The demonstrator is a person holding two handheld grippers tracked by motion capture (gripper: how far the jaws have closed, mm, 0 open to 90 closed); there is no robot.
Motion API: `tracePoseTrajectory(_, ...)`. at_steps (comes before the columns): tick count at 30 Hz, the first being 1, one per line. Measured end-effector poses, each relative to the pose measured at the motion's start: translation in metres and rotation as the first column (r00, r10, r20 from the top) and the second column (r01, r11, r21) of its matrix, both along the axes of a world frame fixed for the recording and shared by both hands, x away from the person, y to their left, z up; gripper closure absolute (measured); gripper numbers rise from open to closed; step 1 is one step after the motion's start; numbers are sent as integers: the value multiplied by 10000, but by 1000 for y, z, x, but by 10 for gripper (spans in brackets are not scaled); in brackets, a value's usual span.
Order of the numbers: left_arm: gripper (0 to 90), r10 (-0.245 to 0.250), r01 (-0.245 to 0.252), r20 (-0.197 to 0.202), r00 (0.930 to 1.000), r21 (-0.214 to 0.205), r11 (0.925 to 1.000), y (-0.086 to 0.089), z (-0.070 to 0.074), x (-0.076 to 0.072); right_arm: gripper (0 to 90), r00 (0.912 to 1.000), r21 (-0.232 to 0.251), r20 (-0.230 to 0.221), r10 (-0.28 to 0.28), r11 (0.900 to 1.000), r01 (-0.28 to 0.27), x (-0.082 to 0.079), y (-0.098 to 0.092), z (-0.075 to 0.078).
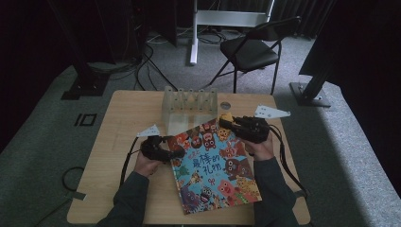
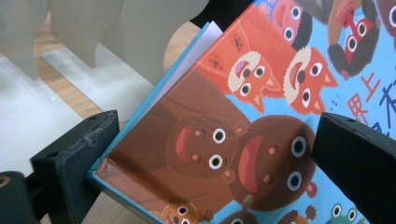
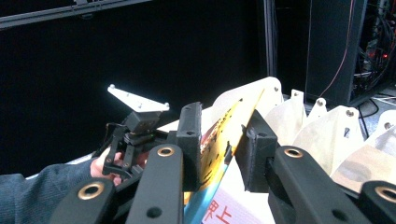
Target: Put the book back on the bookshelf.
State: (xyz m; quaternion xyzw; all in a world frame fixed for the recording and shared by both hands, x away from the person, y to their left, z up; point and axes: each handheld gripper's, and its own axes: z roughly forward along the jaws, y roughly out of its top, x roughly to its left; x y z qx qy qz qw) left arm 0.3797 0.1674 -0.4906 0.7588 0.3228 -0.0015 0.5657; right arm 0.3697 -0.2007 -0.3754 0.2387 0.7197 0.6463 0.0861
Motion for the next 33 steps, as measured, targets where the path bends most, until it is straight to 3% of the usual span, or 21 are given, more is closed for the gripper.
tracePoseTrajectory(6,165,312,-314,-157,9994,-169,9994,5,2,1,721,9994,-480,-56,-351,9982,348,5,-8,-7)
tracePoseTrajectory(10,227,388,-400,-333,9987,-380,9985,8,4,1,709,9986,-945,193,-483,9943,499,4,-9,-6)
tracePoseTrajectory(16,297,497,-522,-430,9978,-599,9968,12,8,1,695,9977,-1198,494,-469,9914,526,1,-10,-3)
tracePoseTrajectory(21,324,565,-588,-384,9977,-594,9965,14,12,-1,686,9963,-1409,757,-396,9888,500,-1,-10,1)
tracePoseTrajectory(25,343,635,-653,-289,9976,-644,9958,16,17,-2,667,9956,-1729,816,-466,9831,602,-3,-8,7)
tracePoseTrajectory(33,406,707,-712,-93,9975,-657,9953,20,26,-3,644,9960,-1853,751,-484,9808,616,-2,-12,8)
